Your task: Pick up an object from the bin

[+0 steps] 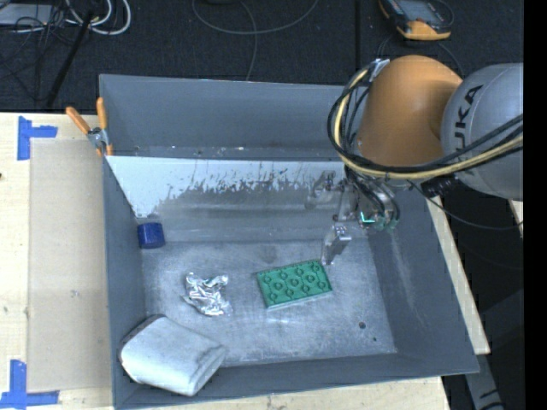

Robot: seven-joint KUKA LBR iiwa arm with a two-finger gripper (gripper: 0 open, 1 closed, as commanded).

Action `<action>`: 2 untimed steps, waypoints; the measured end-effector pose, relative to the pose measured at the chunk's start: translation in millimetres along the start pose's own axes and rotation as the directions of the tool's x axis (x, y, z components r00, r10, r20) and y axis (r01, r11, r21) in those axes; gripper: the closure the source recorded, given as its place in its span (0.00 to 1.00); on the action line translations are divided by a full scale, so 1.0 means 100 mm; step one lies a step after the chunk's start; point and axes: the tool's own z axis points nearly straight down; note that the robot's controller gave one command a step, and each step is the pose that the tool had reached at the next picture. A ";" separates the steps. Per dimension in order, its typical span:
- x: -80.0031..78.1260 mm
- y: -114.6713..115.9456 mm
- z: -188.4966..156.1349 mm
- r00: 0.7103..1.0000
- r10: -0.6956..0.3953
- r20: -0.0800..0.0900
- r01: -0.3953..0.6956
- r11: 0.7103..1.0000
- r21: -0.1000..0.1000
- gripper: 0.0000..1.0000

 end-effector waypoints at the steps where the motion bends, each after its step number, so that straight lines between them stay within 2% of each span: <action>1: 0.05 -0.11 1.11 1.000 -0.006 0.018 0.006 1.000 -0.001 0.00; 2: 0.06 -0.10 1.13 1.000 -0.006 0.013 0.006 1.000 -0.002 1.00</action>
Offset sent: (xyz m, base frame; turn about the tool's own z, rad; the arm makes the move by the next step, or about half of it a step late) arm -0.0112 -0.0125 -0.1277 -0.0068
